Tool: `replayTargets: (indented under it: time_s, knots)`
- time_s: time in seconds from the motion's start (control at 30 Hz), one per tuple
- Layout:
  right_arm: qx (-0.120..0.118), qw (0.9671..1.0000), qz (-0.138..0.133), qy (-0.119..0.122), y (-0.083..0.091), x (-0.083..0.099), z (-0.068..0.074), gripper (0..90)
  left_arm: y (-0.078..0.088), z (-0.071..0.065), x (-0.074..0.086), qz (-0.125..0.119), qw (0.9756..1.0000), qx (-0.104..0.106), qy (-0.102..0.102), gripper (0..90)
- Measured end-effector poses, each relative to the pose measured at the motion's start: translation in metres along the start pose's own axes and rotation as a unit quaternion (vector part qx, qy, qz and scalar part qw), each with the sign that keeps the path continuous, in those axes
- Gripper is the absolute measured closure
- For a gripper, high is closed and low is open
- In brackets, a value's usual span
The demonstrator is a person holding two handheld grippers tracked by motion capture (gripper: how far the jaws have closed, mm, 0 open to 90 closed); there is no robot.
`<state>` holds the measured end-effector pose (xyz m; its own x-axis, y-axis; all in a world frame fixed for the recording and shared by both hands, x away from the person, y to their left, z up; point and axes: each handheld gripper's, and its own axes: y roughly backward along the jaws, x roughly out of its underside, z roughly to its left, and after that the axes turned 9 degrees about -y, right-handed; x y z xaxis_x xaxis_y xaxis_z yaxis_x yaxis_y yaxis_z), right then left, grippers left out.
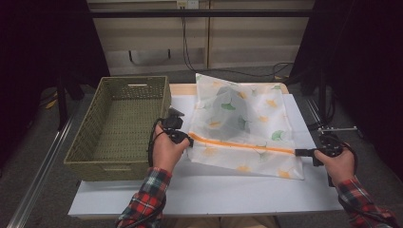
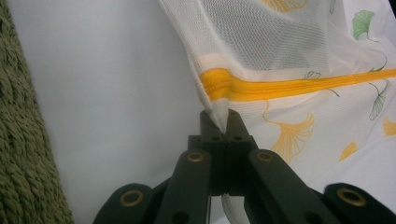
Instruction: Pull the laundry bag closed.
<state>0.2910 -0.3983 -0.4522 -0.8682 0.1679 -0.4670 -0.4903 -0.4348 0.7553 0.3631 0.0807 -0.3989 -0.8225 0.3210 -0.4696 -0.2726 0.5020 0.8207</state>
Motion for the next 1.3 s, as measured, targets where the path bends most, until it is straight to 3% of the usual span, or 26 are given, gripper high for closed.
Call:
replayTargets:
  time_s: [0.63, 0.77, 0.93, 1.07, 1.3]
  knots:
    - [0.004, 1.0, -0.002, 0.001, 0.005, 0.0, -0.002, 90.0, -0.001, -0.001, 0.0, 0.001, 1.0, 0.005, 0.002, 89.6]
    - [0.007, 0.9999, -0.009, -0.003, 0.008, 0.0, -0.002, 90.0, -0.004, -0.005, 0.002, 0.004, 0.9999, 0.003, -0.011, 89.5]
    - [0.015, 0.9997, -0.011, 0.012, 0.009, 0.0, -0.002, 90.0, -0.002, -0.01, 0.001, 0.0, 0.9998, 0.019, -0.01, 89.4]
    - [0.011, 0.9998, -0.01, 0.012, 0.008, 0.0, 0.002, 90.0, -0.002, -0.012, 0.002, -0.001, 0.9995, 0.029, -0.017, 89.3]
    - [0.012, 0.9996, -0.016, 0.019, 0.008, -0.003, 0.004, 90.0, 0.004, -0.02, 0.001, -0.004, 0.9993, 0.017, -0.032, 89.2]
